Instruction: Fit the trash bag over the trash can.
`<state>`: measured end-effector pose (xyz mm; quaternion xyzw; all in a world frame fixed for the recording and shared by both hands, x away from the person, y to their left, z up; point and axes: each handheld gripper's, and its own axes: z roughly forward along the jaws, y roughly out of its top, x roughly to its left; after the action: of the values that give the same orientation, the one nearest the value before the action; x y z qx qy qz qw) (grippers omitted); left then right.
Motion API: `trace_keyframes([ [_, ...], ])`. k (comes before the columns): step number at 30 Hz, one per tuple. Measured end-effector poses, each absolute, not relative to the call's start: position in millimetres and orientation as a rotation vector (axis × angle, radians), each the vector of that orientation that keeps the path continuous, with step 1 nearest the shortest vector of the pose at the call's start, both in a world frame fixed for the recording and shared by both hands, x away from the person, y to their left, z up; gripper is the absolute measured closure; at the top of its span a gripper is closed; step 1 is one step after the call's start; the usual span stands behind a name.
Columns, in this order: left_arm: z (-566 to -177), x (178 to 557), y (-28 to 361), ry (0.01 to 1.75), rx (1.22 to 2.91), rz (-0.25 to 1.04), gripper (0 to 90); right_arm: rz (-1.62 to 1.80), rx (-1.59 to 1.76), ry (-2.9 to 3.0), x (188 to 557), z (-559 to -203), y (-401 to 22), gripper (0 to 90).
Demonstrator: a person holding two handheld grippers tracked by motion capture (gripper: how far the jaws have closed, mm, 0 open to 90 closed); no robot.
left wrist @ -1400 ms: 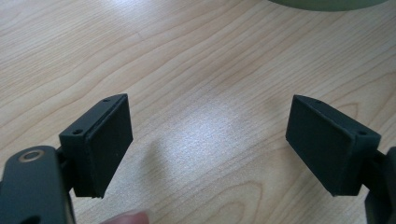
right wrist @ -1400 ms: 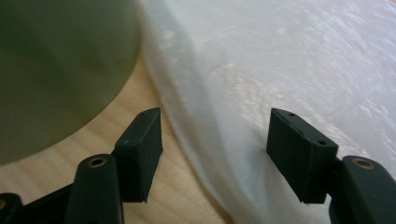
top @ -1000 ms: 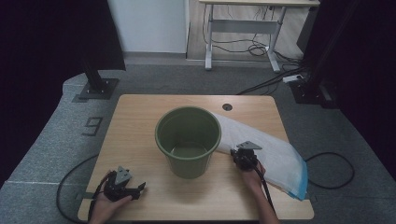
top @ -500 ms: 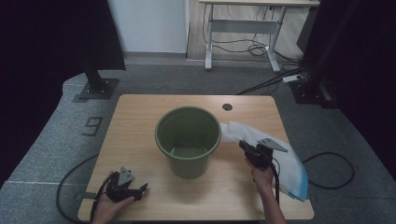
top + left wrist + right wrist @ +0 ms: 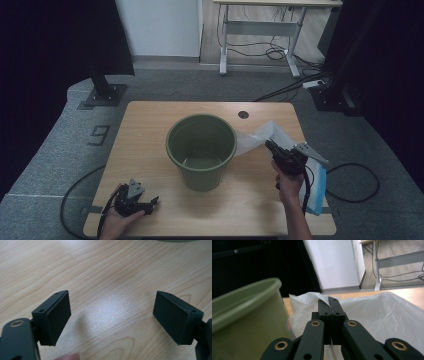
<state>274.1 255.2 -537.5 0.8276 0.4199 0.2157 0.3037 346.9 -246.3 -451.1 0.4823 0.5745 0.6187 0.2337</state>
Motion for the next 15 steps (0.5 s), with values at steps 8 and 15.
trace_keyframes([
  [8,-538,274,252,1.110,2.197,0.568,14.5,1.723,1.285,1.489,342,-419,-251,88.8],
  [15,-539,274,250,1.106,2.200,0.563,14.5,1.744,1.233,1.432,336,-388,-249,88.9],
])
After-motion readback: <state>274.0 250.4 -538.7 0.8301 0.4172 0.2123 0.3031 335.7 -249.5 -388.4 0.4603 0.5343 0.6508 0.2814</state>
